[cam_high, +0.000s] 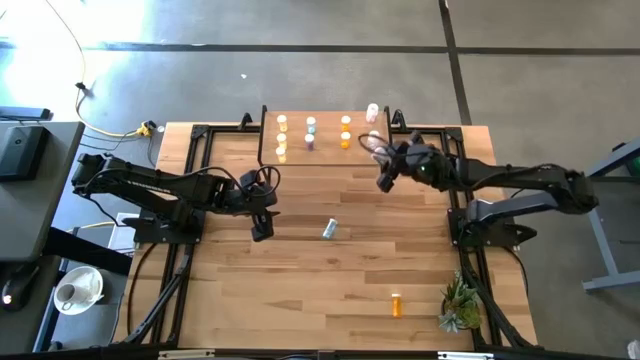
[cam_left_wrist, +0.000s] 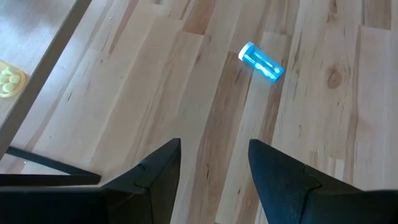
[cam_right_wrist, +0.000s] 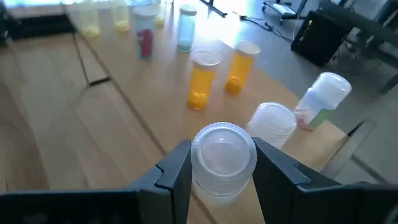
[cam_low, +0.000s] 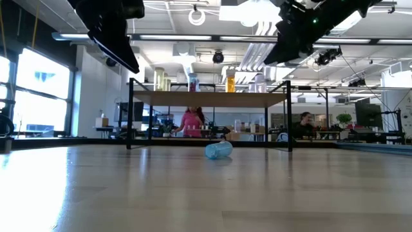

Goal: Pick and place medicine bottles onto shelf by color
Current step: Put the transparent pill bottle on the shelf aligned with the other transparent pill bottles

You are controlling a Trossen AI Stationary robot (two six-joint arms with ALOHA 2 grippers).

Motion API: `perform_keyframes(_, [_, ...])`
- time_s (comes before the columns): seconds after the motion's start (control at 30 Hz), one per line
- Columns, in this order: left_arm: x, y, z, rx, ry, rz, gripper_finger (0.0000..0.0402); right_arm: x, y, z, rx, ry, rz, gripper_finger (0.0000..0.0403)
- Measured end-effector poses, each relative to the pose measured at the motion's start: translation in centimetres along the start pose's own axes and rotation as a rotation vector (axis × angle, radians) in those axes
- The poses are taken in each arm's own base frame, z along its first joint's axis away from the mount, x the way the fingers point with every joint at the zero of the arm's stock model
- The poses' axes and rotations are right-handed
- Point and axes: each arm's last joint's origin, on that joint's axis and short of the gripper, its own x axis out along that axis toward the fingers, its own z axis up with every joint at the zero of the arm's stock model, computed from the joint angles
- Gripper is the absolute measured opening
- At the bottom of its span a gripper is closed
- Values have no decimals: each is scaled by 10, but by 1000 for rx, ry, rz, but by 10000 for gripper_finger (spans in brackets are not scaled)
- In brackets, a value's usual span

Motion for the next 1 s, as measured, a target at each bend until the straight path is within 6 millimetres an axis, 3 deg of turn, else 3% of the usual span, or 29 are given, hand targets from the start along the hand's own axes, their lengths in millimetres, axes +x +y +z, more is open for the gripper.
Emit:
perform_keyframes(0.2, [0, 0, 1, -3, -8, -2, 179, 15, -13, 2, 57, -1, 35, 124])
perform_keyframes(0.47, [0, 0, 1, -3, -8, -2, 179, 32, -13, 4, 29, 78, 14, 124])
perform_keyframes(0.83, [0, 0, 1, 24, -8, -3, 179, 41, -24, 10, 0, 98, -35, 124])
perform_keyframes(1.0, [0, 0, 1, 24, -8, -3, 179, 41, -22, 7, 39, 125, 27, 124])
